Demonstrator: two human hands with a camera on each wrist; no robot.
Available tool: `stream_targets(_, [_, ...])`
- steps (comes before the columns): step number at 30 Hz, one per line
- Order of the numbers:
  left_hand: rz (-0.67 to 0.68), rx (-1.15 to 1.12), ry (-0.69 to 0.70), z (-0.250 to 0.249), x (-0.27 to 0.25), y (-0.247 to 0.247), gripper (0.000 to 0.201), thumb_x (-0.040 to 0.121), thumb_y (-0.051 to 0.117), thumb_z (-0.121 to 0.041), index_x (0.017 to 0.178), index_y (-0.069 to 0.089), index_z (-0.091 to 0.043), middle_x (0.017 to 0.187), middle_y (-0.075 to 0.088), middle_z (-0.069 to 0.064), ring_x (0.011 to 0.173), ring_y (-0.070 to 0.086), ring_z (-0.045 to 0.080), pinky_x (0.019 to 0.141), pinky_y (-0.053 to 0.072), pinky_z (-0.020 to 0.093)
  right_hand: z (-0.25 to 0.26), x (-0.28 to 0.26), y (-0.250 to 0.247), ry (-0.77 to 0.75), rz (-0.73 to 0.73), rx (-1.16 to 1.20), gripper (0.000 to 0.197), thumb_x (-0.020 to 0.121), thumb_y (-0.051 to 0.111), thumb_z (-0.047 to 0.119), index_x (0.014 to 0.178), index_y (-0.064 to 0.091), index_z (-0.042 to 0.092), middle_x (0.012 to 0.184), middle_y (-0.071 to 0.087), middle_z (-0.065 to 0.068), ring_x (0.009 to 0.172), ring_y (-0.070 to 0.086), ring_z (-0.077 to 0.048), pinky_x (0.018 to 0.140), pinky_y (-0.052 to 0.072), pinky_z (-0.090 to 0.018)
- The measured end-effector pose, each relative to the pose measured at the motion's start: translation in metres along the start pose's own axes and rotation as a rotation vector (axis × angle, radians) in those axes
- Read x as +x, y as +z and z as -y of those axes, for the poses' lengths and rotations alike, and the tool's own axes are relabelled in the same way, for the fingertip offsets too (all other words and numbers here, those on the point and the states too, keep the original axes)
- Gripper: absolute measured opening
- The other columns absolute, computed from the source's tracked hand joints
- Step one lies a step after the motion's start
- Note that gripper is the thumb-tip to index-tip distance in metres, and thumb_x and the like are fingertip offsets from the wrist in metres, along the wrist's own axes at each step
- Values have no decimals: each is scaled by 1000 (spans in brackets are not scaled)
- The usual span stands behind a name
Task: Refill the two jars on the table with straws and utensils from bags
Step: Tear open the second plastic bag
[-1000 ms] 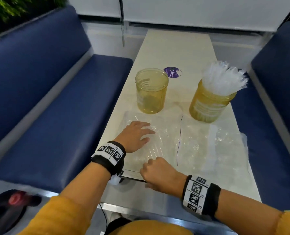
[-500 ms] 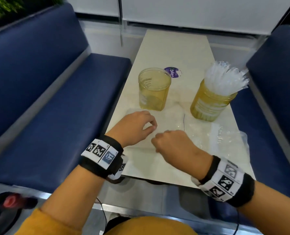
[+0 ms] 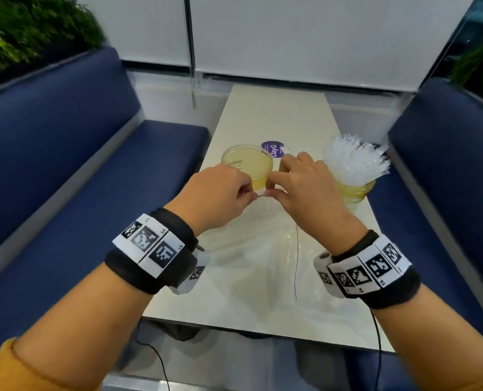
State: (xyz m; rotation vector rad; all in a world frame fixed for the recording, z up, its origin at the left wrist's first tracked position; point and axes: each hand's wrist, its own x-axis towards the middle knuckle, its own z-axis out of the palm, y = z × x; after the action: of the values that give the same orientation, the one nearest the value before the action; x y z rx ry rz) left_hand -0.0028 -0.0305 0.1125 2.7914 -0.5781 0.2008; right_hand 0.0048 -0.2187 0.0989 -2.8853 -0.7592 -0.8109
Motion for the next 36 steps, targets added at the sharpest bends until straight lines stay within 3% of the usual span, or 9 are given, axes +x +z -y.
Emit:
stream_targets(3, [45,-31,32,-8,5,-9,25,100,55,-38,94,73,-21,88,70,-2,76,62,21,64,50,32,-10,1,-4,75,62,144,15,90,70,39,88,71,24,77,47,13,77,49,-15,58,31,-28])
stream_targets(7, [69,-161,-41,-15,12,-8,25,95,61,-27,84,76,-11,77,71,6,68,63,22,62,51,28,-13,-4,-3,190,68,360,15,93,65,42,94,59,28,72,60,11,70,57,-11,60,46,-31])
stream_targets(10, [100,-313,-120,-19,10,6,25,91,66,-24,73,76,-11,69,72,5,59,59,18,57,47,25,-6,-18,9,408,-40,502,33,96,57,50,75,50,25,55,55,4,55,55,-13,55,46,-37])
stream_targets(14, [58,-507,-154,-29,0,21,28,88,68,-19,60,73,-17,59,69,-1,50,53,5,53,44,19,8,-33,21,556,103,657,60,97,47,57,54,51,15,47,55,-4,52,62,-25,60,52,-46])
stream_targets(17, [16,-617,-169,-38,-6,27,26,93,66,-21,71,77,-13,65,73,2,50,60,4,55,51,16,3,-37,25,579,84,668,52,99,48,45,57,53,15,50,57,-8,54,62,-29,61,53,-48])
stream_targets(20, [60,-713,-190,-41,-12,27,22,97,62,-20,82,76,-12,70,73,1,50,66,12,55,61,32,0,-39,25,594,93,679,46,99,49,37,60,56,13,53,59,-9,56,62,-31,62,53,-49])
stream_targets(28, [24,24,66,-33,-12,10,40,101,41,-51,79,60,-24,73,61,-6,65,55,16,52,35,29,-7,-32,6,439,203,668,40,103,47,35,66,52,23,56,64,0,58,65,-18,61,51,-37])
stream_targets(33, [126,-410,-30,-28,-3,28,41,100,50,-44,78,66,-14,73,69,1,58,59,14,56,51,35,-6,-29,10,445,222,770,42,104,48,33,65,51,19,58,58,0,56,60,-23,64,55,-51])
stream_targets(36, [166,-567,-86,-32,-3,38,37,103,49,-34,86,68,-7,78,72,3,51,55,4,41,42,14,-2,-31,14,483,218,847,43,104,47,31,61,50,27,56,58,4,52,52,-19,64,54,-52])
